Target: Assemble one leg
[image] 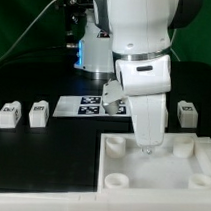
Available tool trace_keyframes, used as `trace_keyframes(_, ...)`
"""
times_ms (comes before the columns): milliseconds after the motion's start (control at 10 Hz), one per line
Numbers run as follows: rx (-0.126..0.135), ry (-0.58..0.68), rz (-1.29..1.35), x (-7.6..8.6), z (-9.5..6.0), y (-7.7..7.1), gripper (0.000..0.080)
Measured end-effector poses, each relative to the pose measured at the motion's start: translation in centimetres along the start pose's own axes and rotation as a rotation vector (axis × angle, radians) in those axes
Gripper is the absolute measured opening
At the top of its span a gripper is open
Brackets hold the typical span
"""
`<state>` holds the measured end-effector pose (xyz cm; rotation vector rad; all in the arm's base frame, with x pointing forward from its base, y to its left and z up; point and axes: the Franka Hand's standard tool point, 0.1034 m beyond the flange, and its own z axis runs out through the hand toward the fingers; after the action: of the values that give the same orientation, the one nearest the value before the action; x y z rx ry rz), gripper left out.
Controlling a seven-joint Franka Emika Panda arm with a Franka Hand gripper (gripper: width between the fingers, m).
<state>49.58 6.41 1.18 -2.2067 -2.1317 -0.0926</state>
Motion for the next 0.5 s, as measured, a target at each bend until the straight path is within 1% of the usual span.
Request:
trace_keyframes(400,0.0,-0.001,0.006,-0.07,-0.08,0.01,0.0649)
trace_keyframes(500,-0.002,-0.005,0.027,-0.07,-0.7,0.02,0.0649)
